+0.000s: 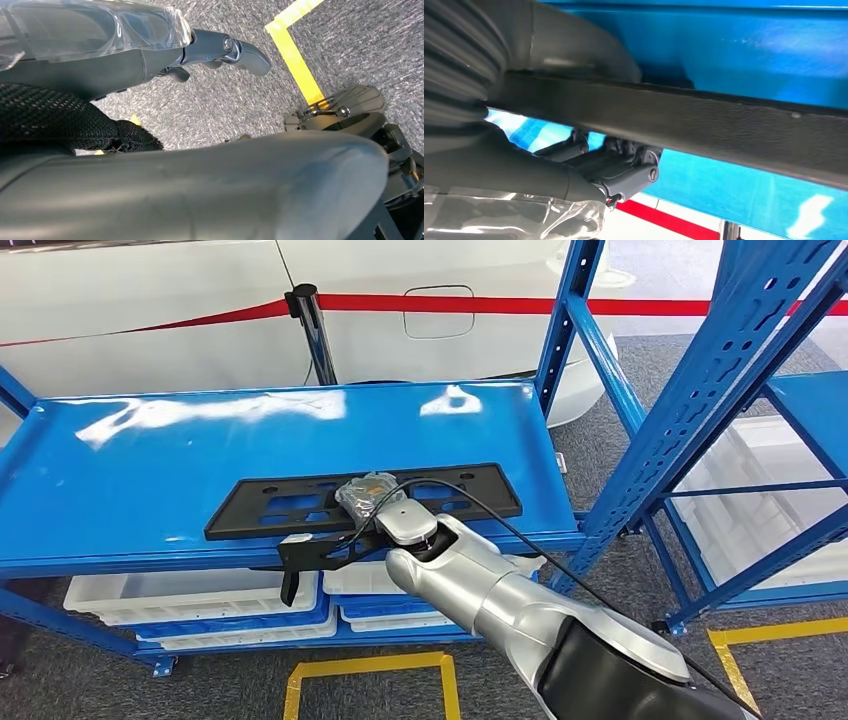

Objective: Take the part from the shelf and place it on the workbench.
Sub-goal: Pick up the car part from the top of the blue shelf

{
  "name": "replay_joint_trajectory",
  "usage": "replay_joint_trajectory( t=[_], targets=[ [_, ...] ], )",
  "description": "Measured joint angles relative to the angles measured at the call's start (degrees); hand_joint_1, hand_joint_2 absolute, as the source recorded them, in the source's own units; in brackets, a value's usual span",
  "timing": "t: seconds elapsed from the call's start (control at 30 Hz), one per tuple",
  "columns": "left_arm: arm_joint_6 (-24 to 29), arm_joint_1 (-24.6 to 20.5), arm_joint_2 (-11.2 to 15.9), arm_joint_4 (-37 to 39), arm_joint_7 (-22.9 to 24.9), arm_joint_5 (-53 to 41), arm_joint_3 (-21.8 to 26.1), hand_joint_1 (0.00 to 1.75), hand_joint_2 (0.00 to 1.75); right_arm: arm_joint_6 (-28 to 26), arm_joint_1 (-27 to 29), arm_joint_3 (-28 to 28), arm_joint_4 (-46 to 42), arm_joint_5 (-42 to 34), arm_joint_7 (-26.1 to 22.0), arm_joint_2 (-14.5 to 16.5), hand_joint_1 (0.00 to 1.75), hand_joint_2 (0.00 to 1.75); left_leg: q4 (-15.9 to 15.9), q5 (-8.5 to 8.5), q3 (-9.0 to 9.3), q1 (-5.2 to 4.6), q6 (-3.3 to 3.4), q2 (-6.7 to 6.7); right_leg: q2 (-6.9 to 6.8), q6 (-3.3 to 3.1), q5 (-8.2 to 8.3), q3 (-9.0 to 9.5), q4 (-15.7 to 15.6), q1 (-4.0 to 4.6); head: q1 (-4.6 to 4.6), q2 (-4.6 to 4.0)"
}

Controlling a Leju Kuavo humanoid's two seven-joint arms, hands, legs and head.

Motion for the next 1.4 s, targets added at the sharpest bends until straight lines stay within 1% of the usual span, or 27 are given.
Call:
replay_joint_trajectory(
  t=[0.27,0.4,0.53,0.63,0.8,0.97,1.17,1.4],
  targets=[
    [0.1,-0.01,0.02,0.0,-0.02,0.28,-0.31,0.0,0.0,-0.08,-0.31,0.0,0.02,-0.5,-0.04,0.0,1.75,1.75,0.0,0.0,0.01,0.0,0.0,0.0,0.0,0.0,0.0,0.01,0.0,0.0,0.0,0.0],
    [1.19,0.05,0.02,0.0,-0.86,-0.04,-0.71,0.0,0.0,-0.17,-0.4,0.01,0.02,-0.68,-0.07,0.0,1.75,1.75,0.0,0.0,0.02,0.0,0.0,-0.01,-0.01,0.0,0.0,0.02,0.0,0.0,0.0,0.0],
    [2.02,0.1,0.02,0.0,-1.53,-0.23,-1.05,0.0,1.75,-0.25,-0.43,0.02,0.02,-0.74,-0.07,0.0,1.75,1.75,0.0,0.0,0.03,0.0,0.0,0.0,-0.01,0.0,0.0,0.03,0.0,0.0,0.0,0.0],
    [2.76,0.08,0.02,0.0,-2.12,-1.22,-1.4,0.0,1.75,-0.26,-0.43,0.02,0.03,-0.75,-0.06,-0.01,1.75,1.75,0.0,0.0,0.03,0.0,0.0,0.0,-0.01,0.0,0.0,0.03,0.0,0.0,0.0,0.0],
    [4.61,0.0,0.04,0.0,-5.44,-2.95,-2.66,0.0,1.75,-0.32,-0.44,0.02,0.02,-1.17,0.08,-0.23,1.75,1.75,0.0,0.0,0.05,0.0,0.0,0.0,-0.01,0.0,0.0,0.03,0.0,0.0,0.0,0.0],
    [7.74,-0.18,0.03,0.0,-5.84,-4.75,-4.33,0.0,1.75,-0.9,-0.43,0.02,0.02,-1.26,0.8,-0.69,1.75,1.75,0.0,0.0,0.08,0.0,0.0,0.0,-0.01,0.0,0.0,0.06,0.0,0.0,0.0,0.0],
    [6.82,-0.51,0.02,0.0,-5.66,-3.38,-5.59,0.0,1.75,-2.46,-0.4,0.03,0.02,-0.55,1.04,-1.17,1.75,1.75,0.0,0.0,0.09,0.0,0.0,0.0,-0.01,0.0,0.0,0.07,0.0,0.0,0.01,0.0],
    [6.26,-1.16,0.02,0.0,-6.11,-2.91,-6.16,0.0,1.75,-7.05,0.07,0.04,-0.06,1.74,0.82,-1.93,1.75,1.75,0.0,0.0,0.07,0.0,0.0,0.0,-0.01,0.0,0.0,0.07,0.0,0.0,0.0,0.0]
  ],
)
